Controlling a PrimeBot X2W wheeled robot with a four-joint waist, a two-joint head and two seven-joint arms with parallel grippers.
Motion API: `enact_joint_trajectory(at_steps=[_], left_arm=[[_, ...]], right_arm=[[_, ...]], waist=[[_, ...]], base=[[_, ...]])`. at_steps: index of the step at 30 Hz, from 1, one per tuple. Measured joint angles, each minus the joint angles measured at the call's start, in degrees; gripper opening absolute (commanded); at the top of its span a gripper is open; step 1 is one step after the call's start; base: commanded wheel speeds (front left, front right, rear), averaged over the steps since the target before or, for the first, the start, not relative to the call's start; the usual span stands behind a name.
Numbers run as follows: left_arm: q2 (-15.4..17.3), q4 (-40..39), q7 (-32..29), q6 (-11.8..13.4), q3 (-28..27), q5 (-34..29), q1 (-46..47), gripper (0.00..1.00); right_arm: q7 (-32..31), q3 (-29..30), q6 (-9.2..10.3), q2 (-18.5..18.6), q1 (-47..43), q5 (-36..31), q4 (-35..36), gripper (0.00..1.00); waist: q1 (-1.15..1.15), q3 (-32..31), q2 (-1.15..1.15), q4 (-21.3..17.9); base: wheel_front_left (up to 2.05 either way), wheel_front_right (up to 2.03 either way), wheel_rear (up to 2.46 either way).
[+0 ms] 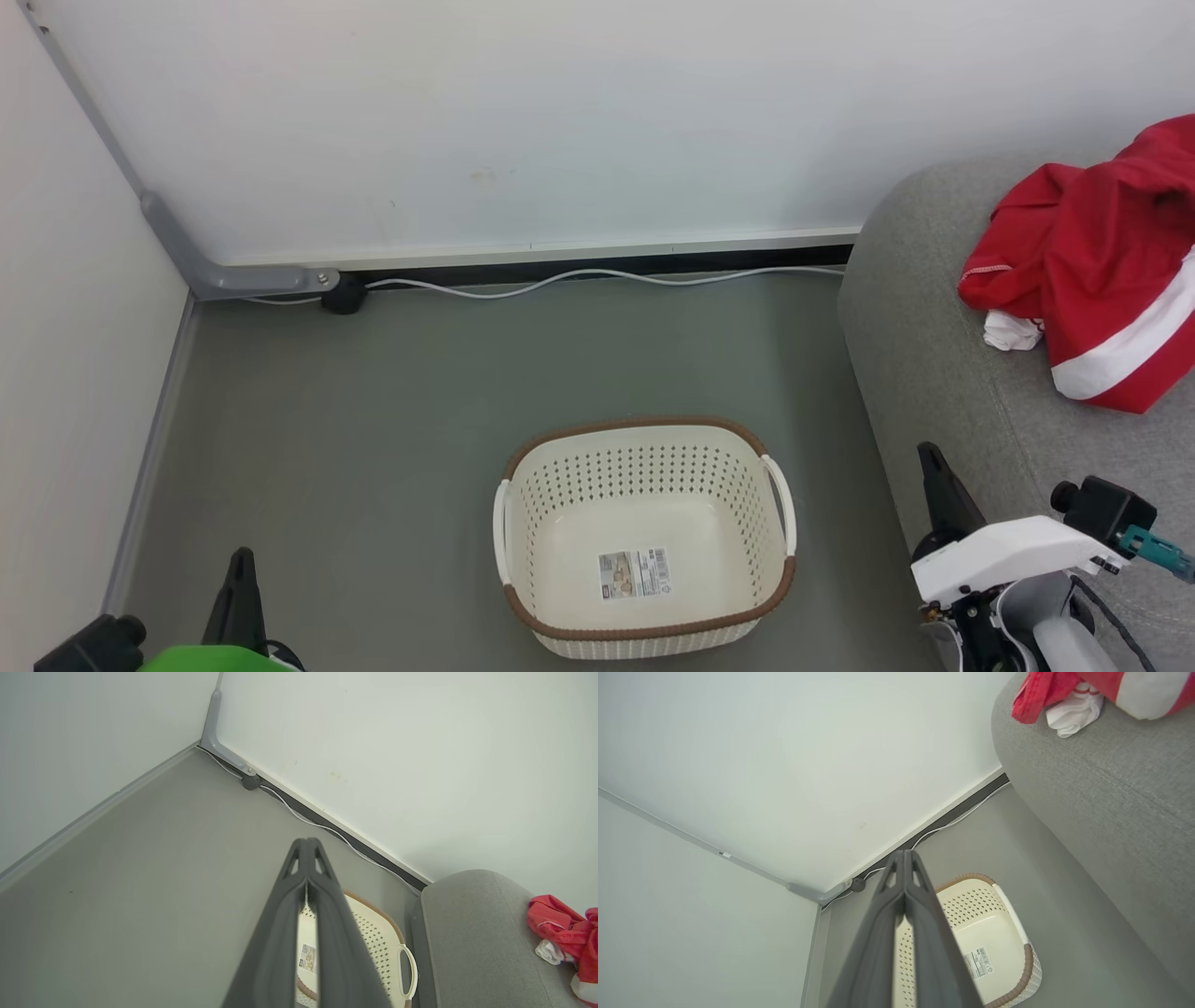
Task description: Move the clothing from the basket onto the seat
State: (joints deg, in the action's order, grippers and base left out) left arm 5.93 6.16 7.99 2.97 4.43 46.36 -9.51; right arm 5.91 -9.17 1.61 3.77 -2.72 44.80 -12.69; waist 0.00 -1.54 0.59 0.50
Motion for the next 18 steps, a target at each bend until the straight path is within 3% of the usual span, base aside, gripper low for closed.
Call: enact_joint_trajectory(at_steps=[18], left_arm=[[-0.5,2.4,-3.5,-2.5,-1.9,13.4,3.3,0.0]], right_arm=[[-2.9,4.1,-2.13,0.0,1.3,13.6,-0.8,0.0]], waist=[[0.0,0.5,0.0,-0.1]], base=[[0.0,0.0,0.0]])
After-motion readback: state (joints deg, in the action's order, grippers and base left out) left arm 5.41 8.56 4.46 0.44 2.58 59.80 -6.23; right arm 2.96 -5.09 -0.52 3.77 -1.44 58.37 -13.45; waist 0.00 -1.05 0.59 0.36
